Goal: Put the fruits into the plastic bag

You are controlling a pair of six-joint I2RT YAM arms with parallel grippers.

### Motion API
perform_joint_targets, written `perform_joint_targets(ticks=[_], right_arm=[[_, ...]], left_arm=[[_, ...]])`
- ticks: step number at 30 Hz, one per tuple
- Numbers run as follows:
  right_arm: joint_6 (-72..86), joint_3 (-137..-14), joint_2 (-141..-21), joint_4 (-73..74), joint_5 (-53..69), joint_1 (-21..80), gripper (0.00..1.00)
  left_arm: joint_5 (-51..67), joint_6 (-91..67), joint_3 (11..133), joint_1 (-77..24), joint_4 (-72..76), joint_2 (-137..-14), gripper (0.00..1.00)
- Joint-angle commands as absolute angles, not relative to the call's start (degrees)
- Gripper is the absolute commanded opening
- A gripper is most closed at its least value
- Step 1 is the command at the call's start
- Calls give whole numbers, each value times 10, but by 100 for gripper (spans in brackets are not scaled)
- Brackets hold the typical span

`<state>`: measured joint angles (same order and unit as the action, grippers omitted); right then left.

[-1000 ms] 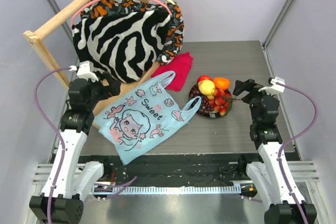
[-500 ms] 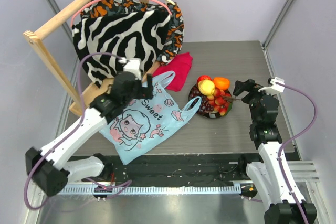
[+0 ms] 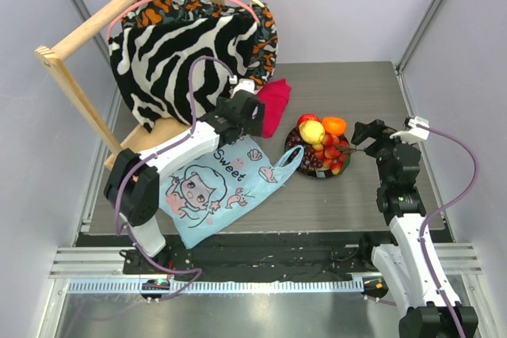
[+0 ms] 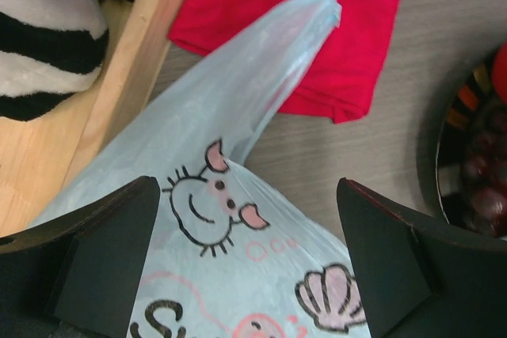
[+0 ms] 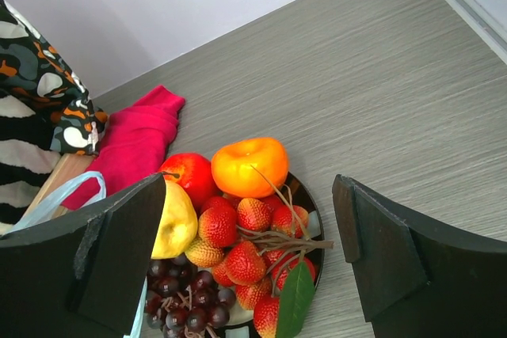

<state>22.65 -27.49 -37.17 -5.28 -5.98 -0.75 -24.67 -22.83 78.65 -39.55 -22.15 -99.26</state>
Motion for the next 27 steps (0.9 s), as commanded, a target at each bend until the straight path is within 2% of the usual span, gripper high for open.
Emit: perform_joint_targets(ticks=[1, 5, 10, 16, 22, 27], right_arm=[[236, -292, -377, -75, -50, -7, 95], [243, -286, -387, -89, -41, -7, 95], [249, -287, -407, -97, -33, -7, 95], [250, -287, -410, -100, -33, -7, 95], [250, -285, -406, -99, -32, -7, 95], [250, -284, -404, -98, -32, -7, 95]], left_arm=[[-255, -268, 805, -358, -200, -999, 100], [-242, -256, 813, -346, -177, -1019, 94], [-229, -234, 858, -346, -215, -1070, 85], [-206, -231, 862, -346, -221, -1085, 80], [-200, -227, 855, -346, -223, -1086, 67], [-201, -231, 831, -348, -200, -1067, 66]])
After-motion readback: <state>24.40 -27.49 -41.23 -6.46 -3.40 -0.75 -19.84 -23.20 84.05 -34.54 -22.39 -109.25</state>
